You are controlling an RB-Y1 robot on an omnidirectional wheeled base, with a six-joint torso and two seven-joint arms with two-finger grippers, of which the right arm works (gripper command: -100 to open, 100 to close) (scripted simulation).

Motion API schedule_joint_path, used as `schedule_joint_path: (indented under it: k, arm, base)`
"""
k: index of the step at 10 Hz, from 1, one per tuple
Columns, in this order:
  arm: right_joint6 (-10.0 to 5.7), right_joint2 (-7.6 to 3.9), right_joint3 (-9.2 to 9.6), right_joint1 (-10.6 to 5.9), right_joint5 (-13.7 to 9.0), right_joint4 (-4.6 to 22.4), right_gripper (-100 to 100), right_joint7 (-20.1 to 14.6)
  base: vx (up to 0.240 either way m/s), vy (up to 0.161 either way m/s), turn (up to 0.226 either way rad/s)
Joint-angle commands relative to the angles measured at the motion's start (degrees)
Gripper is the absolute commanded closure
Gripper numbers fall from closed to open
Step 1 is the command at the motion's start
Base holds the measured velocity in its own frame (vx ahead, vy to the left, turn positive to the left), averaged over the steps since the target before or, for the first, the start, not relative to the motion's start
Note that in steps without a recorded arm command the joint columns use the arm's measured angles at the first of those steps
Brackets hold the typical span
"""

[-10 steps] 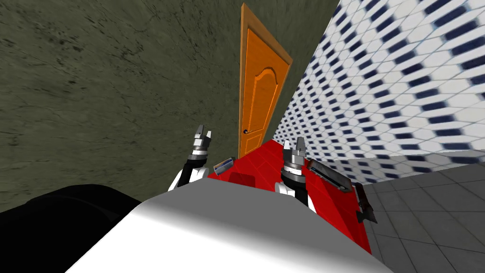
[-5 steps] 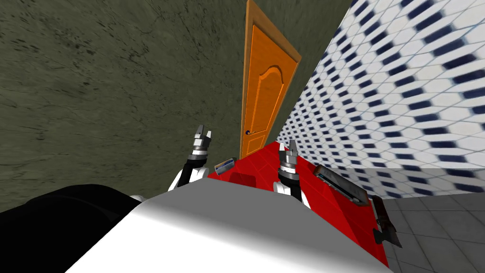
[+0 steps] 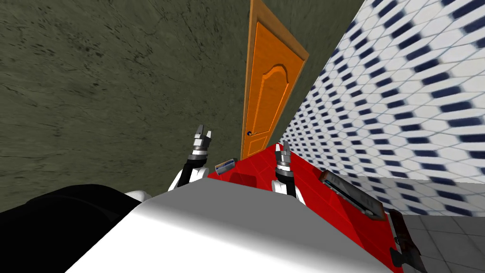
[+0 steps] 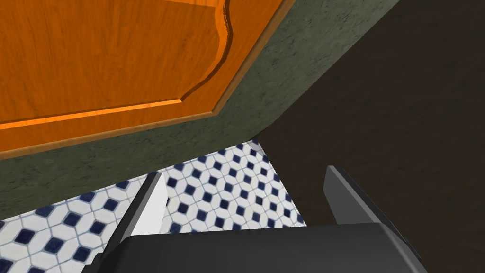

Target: Pull the door open

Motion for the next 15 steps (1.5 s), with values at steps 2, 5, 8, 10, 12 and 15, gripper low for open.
schedule_joint_path:
  k: [2,5,8,10,12,15]
  arm:
    - [-0.30,-0.74,0.05,-1.33,-0.14,3.59,-100,-0.46]
    - [-0.81,-1.77,-0.03,-3.61,-0.38,8.88,-100,-1.17]
    - [-1.35,-2.83,-0.13,-5.99,-0.63,14.02,-100,-1.92]
    - [-1.63,-3.36,-0.17,-7.20,-0.76,17.19,-100,-2.29]
    - [-1.90,-3.89,-0.22,-8.42,-0.89,20.04,-100,-2.68]
    - [-2.47,-4.95,-0.32,-10.92,-1.15,24.82,-100,-3.46]
  base:
    - [0.055,-0.044,0.144]
    - [0.057,-0.044,0.133]
    - [0.046,-0.038,0.102]
    - [0.059,-0.060,0.154]
    - [0.038,-0.046,0.092]
    - [0.035,-0.044,0.114]
